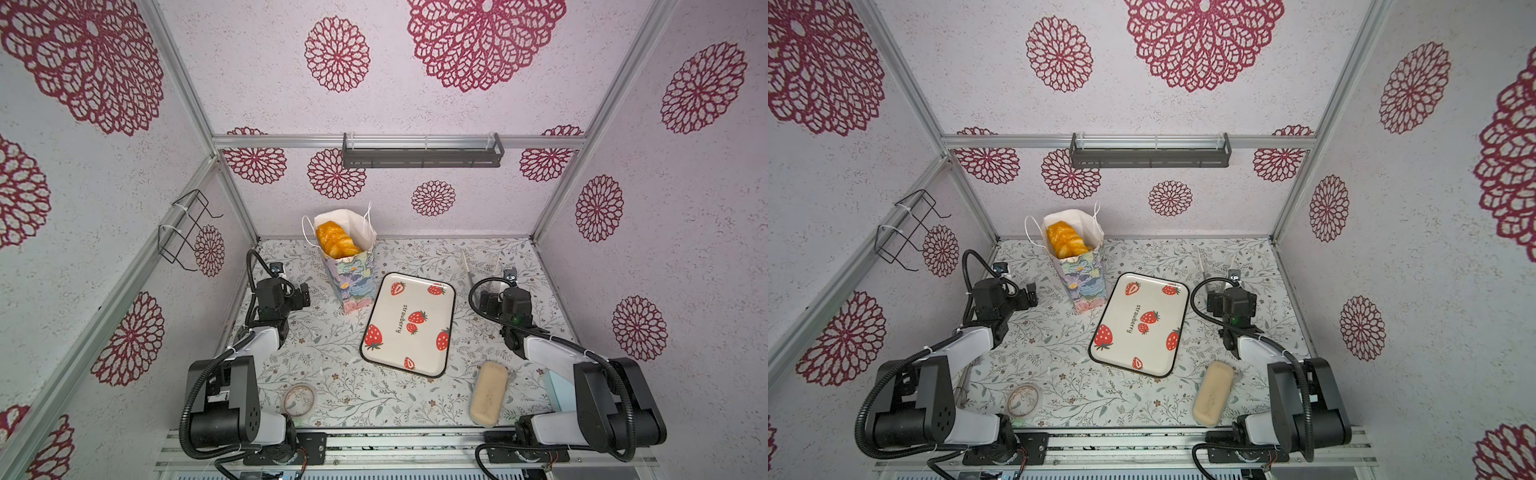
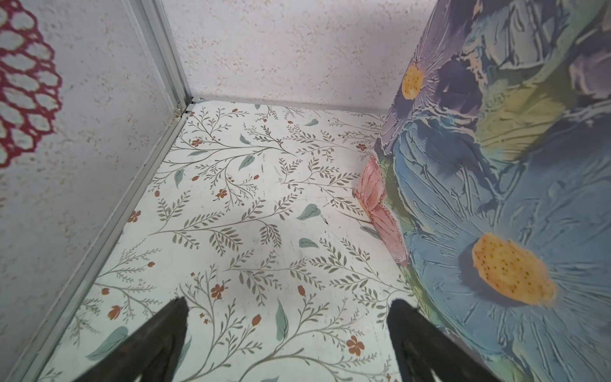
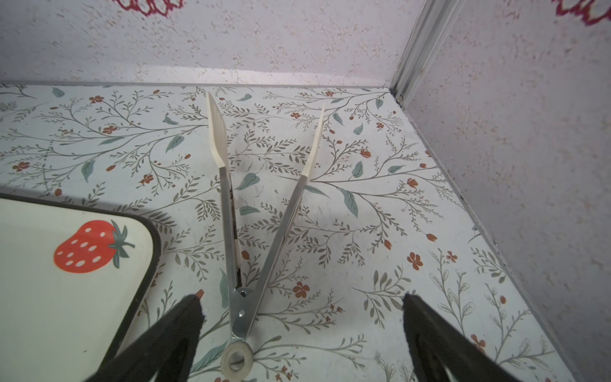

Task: Pack bread into a paper bag
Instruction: Reset both arms

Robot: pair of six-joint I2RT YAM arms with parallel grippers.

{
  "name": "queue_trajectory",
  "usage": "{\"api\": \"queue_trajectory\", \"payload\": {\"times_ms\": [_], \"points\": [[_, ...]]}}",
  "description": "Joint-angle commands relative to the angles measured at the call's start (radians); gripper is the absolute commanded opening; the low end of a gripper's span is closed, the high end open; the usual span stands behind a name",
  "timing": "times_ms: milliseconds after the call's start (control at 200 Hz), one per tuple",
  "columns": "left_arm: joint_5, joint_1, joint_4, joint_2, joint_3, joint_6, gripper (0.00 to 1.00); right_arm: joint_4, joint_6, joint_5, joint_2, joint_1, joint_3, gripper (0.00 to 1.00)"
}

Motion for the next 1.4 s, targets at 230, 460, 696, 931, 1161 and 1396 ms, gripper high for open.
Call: {"api": "queue_trajectory", "payload": {"times_ms": [230, 460, 696, 931, 1161, 1396], "points": [[0.079, 0.037, 0.25, 0.059, -0.098, 0.018, 0.97, 0.165, -0.073, -0.001, 0.05, -0.015, -0.048, 0.95], [0.125, 0.057, 0.46, 0.056, -0.215, 0.012, 0.97, 0.391, -0.111, 0.036, 0.056, -0.023, -0.16, 0.95], [0.177, 0.079, 0.547, 0.086, -0.247, 0.009, 0.97, 0.513, -0.099, -0.003, 0.072, -0.051, -0.219, 0.96], [0.217, 0.087, 0.537, 0.084, -0.246, 0.011, 0.97, 0.591, -0.064, -0.102, 0.106, -0.107, -0.249, 0.96], [0.222, 0.09, 0.531, 0.086, -0.242, 0.003, 0.97, 0.679, -0.047, -0.175, 0.145, -0.143, -0.284, 0.97], [0.223, 0.091, 0.542, 0.082, -0.25, -0.002, 0.97, 0.687, -0.044, -0.182, 0.144, -0.149, -0.287, 0.99]]}}
